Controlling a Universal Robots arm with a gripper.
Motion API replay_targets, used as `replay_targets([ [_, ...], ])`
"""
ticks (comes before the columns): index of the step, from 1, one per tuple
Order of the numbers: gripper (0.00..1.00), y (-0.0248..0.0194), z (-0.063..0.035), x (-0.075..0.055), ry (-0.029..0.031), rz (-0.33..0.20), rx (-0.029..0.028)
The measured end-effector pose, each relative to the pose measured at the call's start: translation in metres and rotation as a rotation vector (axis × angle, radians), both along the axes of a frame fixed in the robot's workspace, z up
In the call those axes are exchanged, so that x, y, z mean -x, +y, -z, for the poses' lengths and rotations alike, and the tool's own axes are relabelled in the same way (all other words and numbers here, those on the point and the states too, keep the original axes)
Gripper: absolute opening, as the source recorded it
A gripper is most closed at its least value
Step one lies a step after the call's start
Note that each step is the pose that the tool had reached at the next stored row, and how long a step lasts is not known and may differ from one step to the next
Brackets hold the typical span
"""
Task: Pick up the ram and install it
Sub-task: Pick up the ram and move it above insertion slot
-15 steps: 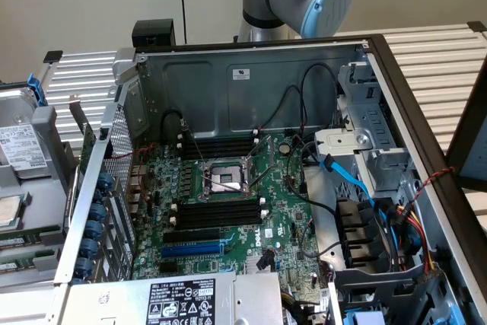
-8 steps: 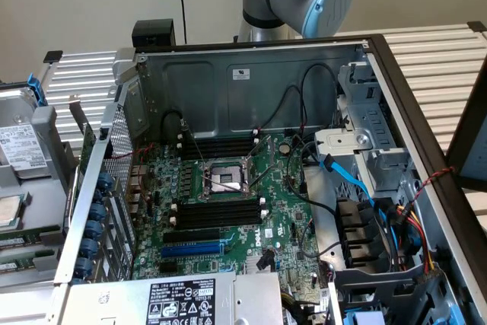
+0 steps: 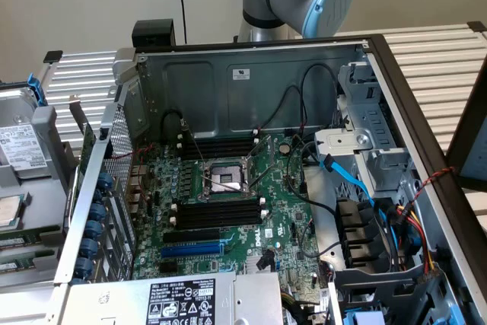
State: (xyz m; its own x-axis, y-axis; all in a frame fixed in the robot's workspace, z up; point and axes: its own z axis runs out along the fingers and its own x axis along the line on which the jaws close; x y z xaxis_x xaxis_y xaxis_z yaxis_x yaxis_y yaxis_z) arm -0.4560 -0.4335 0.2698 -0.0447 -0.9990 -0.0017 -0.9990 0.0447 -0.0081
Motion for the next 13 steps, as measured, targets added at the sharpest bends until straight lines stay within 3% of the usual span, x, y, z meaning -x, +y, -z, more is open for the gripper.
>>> replay_targets([
  [13,0.24,0.0000,0.0237,0.000,0.0000,-0.004,0.0000],
])
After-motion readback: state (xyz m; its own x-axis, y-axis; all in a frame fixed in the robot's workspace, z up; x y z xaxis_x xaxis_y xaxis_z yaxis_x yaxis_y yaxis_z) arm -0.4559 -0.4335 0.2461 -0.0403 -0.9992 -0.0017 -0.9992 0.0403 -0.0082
